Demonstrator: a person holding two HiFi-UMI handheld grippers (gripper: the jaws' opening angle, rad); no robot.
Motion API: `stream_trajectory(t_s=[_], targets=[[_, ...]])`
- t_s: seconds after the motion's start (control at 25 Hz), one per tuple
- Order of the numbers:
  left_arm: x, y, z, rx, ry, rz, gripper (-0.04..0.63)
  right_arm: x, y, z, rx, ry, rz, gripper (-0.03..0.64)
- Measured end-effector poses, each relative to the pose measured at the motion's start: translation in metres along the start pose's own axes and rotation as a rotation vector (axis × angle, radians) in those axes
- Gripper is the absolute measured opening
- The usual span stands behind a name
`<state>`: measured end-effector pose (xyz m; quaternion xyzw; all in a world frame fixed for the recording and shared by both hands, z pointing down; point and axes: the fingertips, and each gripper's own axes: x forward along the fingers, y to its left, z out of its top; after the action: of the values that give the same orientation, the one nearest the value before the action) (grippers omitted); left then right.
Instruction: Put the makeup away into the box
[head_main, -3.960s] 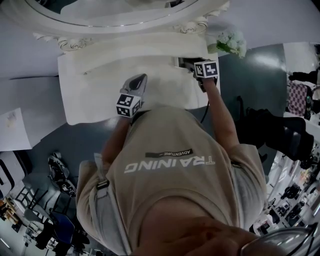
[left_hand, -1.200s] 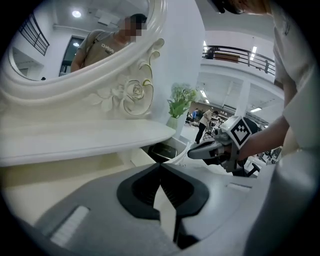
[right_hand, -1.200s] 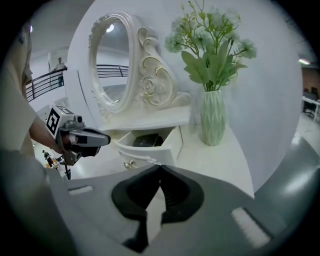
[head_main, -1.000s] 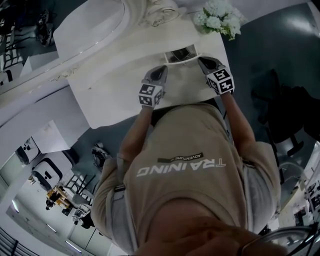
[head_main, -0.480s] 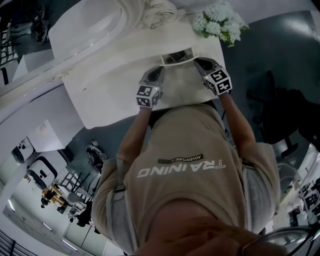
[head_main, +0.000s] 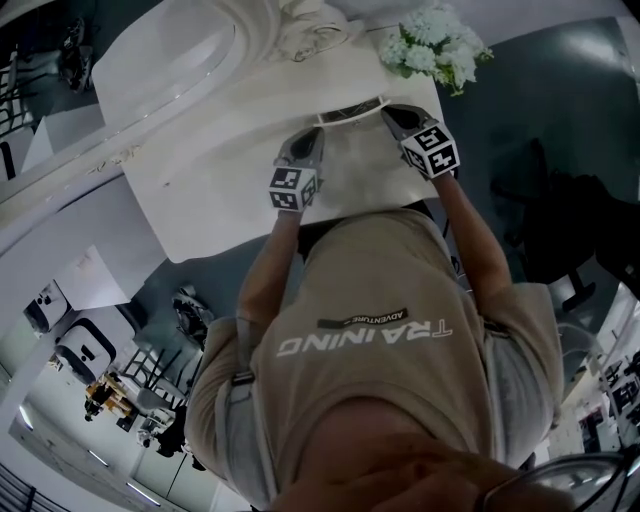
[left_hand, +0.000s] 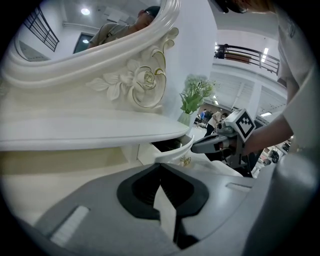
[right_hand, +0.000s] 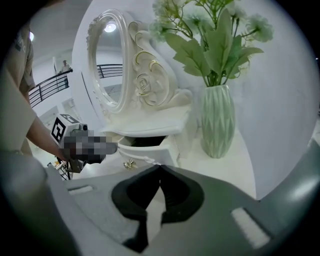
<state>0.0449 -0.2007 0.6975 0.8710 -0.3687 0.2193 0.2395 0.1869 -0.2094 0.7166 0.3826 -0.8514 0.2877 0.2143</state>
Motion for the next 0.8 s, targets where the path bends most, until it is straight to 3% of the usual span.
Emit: stream_trajectory(t_s=[0.24,0.8], targets=[[0.006,0.011,0.011,-0.045,-0.030,0.031,0.006,0.005,-0.004,0.009,-0.009,-0.001,0.011,0.005],[0.018,0.027,0.025,-0.041,-0.061,0.081,0.006,0.020,-0.017,0.025,-0.006,-0.022,0.027,0.004]])
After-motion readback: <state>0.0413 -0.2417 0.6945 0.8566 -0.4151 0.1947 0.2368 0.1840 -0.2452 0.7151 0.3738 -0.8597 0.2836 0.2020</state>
